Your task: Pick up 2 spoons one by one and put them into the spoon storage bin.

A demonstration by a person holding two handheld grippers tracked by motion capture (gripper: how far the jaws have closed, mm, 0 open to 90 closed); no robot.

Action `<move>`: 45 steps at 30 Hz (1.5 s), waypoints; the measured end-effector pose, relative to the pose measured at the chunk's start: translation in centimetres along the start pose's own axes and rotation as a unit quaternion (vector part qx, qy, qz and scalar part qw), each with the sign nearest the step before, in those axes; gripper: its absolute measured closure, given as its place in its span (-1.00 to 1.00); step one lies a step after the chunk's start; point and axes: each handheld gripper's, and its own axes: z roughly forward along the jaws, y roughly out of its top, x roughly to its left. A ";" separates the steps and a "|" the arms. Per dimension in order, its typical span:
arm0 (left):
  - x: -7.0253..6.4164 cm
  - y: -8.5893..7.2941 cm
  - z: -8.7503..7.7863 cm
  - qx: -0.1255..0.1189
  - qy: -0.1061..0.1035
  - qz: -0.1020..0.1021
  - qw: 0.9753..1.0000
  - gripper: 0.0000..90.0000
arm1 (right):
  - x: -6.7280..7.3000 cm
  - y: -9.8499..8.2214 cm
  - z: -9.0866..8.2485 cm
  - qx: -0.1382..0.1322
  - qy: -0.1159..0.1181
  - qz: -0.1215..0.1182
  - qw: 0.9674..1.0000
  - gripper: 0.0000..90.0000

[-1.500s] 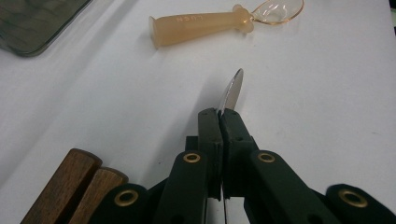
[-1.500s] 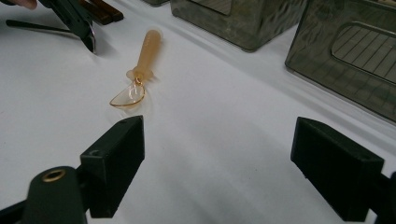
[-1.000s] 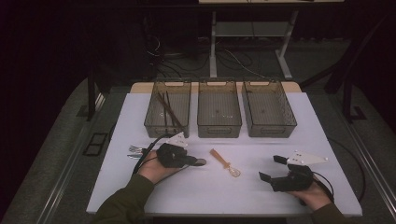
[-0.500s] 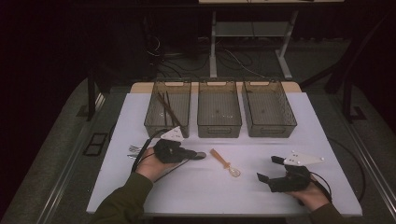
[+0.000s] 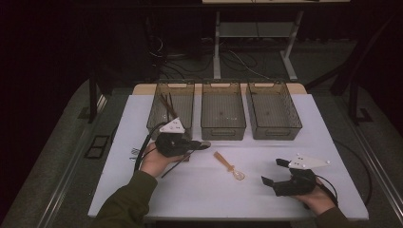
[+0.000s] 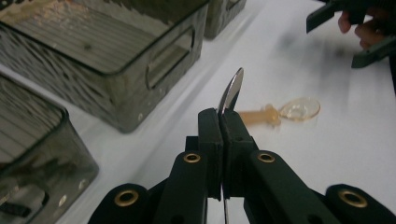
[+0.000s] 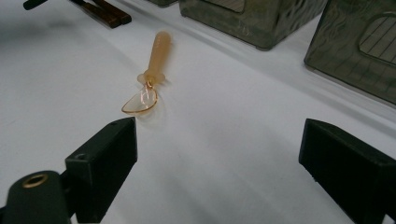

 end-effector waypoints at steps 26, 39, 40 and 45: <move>2.6 7.3 2.7 -0.048 0.037 -0.009 0.998 0.97 | -0.1 0.1 -0.2 -0.008 0.006 -0.002 1.000 -0.75; 4.7 10.9 4.3 -0.066 0.070 -0.017 0.995 0.97 | -0.2 0.1 -0.3 -0.010 0.007 0.006 1.000 -0.75; 4.9 11.1 4.4 -0.067 0.073 -0.018 0.995 0.97 | -0.2 0.0 -0.3 -0.010 0.007 0.005 1.000 -0.75; 5.7 12.2 5.1 -0.081 0.081 -0.028 0.993 0.97 | -0.2 0.0 -0.4 -0.012 0.006 0.005 1.000 -0.75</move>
